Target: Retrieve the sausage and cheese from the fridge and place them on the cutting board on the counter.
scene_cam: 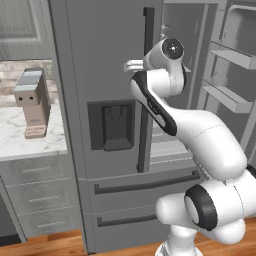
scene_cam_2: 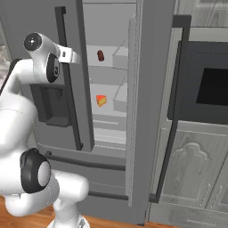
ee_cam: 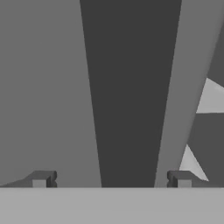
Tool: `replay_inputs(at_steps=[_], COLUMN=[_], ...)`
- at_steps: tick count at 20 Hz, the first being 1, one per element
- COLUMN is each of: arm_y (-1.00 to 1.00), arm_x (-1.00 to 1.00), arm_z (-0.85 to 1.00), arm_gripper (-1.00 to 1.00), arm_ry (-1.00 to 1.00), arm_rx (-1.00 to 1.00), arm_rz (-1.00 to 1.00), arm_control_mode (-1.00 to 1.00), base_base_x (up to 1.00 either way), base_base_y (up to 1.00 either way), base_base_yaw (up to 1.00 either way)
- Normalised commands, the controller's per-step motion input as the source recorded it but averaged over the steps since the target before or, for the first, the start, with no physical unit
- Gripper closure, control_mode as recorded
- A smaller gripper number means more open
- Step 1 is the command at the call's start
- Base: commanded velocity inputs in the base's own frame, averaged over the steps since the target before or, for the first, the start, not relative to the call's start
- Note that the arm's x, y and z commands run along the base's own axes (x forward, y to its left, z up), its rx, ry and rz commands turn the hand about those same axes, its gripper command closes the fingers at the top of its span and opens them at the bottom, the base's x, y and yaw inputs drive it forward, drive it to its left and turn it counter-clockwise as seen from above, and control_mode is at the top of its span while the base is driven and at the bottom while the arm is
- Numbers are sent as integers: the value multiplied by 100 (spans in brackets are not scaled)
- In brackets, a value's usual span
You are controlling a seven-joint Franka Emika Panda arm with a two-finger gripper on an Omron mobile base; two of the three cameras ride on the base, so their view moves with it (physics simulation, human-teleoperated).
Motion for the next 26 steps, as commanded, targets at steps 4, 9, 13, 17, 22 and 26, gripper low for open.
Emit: replay_inputs(at_steps=[4, 9, 13, 17, 22, 26], arm_y=[4, 1, 0, 1, 0, 20], arm_x=[47, 52, 55, 44, 0, -23], arm_z=[0, -1, -7, -5, 0, 0], arm_gripper=[-100, -100, 100, 100, 100, 100], arm_ry=[0, 0, 0, 2, 0, 0], arm_rx=[0, 0, 0, 0, 0, 0], arm_rz=[0, 0, 0, 0, 0, -5], arm_control_mode=[-100, -100, -100, -100, -100, -100], base_base_x=[0, 0, 0, 0, 0, 0], base_base_y=[0, 0, 0, 0, 0, 0], base_base_yaw=[0, 0, 0, 0, 0, 0])
